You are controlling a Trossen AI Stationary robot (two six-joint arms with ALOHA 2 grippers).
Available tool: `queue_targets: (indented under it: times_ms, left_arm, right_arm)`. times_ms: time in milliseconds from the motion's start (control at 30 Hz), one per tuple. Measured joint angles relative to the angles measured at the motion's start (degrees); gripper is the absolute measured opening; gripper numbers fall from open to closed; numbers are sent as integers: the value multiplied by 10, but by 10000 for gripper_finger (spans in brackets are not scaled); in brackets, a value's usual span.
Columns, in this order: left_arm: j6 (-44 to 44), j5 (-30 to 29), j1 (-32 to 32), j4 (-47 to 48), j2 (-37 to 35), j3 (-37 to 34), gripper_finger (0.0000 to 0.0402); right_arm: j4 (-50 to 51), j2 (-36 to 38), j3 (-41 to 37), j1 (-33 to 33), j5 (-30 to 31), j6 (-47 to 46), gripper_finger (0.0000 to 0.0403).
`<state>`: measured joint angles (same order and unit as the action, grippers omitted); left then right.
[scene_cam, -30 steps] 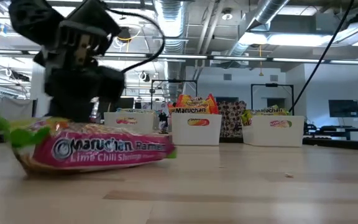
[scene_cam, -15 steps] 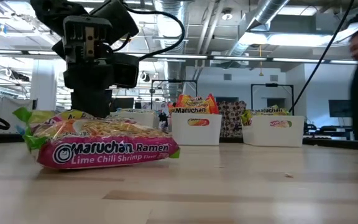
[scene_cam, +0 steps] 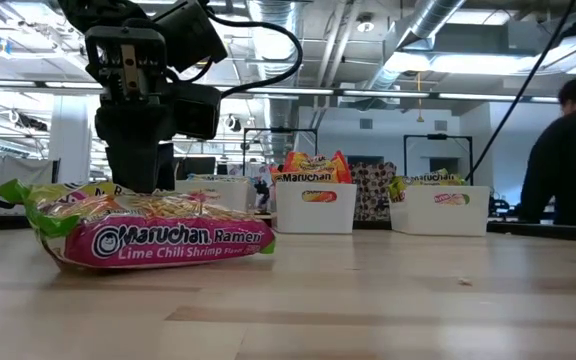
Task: Sort Maruchan noodles
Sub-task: Put the green noodle pack into the right white bin
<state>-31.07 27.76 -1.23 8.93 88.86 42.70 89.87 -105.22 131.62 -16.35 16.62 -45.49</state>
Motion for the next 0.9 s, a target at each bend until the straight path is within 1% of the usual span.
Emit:
queue_targets:
  times_ms: [67, 233, 367, 467, 633, 900]
  left_arm:
    - [0, 0, 0, 0, 0, 0, 0]
    - [0, 0, 0, 0, 0, 0, 0]
    - [-1, -1, 0, 0, 0, 0, 0]
    - [-2, -7, 0, 0, 0, 0, 0]
    - [-1, -25, 0, 1, 0, 0, 0]
    - [-2, -26, 0, 2, 0, 0, 0]
  right_arm:
    - [1, 0, -32, -10, 12, -30, 215]
    - [2, 8, -126, -24, 10, -79, 215]
    - [-23, 7, -192, -31, -32, -93, 214]
    - [-80, 7, -240, -32, -61, -91, 214]
    - [-203, 7, -316, -32, -101, -70, 212]
    - [-389, 7, -449, -17, -170, -56, 187]
